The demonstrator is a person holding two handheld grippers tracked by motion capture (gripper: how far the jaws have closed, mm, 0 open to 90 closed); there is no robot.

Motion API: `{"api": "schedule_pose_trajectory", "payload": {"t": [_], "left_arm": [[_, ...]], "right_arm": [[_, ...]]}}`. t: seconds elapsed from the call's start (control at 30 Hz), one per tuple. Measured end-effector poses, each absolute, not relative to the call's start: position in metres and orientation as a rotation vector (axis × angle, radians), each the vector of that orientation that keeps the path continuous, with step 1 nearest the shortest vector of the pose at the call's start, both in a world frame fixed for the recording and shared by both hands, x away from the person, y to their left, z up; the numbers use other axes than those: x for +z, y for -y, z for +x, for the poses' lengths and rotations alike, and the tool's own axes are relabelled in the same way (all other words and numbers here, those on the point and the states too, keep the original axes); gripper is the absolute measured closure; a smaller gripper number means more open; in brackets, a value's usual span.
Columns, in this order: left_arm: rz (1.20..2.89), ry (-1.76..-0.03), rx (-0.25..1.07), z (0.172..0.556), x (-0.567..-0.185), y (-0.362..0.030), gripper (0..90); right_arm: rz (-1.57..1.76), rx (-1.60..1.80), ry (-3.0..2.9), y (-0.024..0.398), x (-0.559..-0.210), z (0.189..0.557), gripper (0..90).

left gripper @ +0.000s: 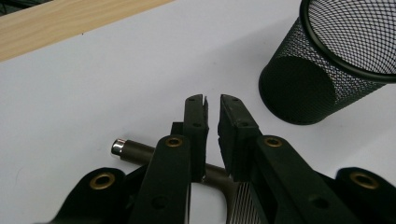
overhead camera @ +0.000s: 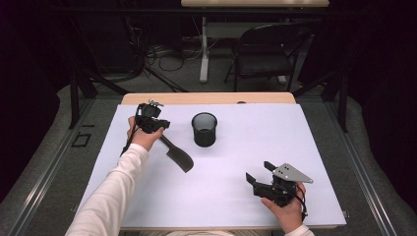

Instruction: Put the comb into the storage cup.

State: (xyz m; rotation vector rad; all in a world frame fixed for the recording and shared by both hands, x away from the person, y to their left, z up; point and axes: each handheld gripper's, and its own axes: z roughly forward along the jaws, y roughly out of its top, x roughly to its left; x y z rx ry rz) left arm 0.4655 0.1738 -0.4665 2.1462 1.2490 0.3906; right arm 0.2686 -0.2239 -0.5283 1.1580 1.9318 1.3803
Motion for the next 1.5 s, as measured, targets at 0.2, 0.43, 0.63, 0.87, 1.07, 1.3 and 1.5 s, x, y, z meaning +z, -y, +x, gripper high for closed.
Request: {"api": "schedule_pose_trajectory", "payload": {"t": [0.2,0.43,0.63,0.87,1.07,1.3,1.5], "left_arm": [[2.168,-1.276,0.397,0.470,-0.473,-0.172,86.1],[2.192,-1.300,0.391,0.475,-0.480,-0.170,89.5],[2.218,-1.315,0.391,0.478,-0.488,-0.166,90.0],[2.227,-1.346,0.392,0.483,-0.497,-0.165,90.0],[2.221,-1.375,0.389,0.486,-0.502,-0.167,90.0],[2.226,-1.405,0.376,0.489,-0.509,-0.169,90.0],[2.232,-1.412,0.360,0.491,-0.515,-0.168,90.0]], "right_arm": [[1.161,1.372,-1.932,0.224,-0.529,0.269,21.0],[1.159,1.367,-1.939,0.224,-0.529,0.270,21.3],[1.158,1.365,-1.936,0.224,-0.530,0.270,21.5],[1.161,1.360,-1.940,0.224,-0.530,0.270,21.6],[1.160,1.360,-1.944,0.224,-0.530,0.270,21.7],[1.157,1.362,-1.946,0.224,-0.530,0.271,21.7],[1.157,1.361,-1.947,0.224,-0.530,0.271,21.7]]}}
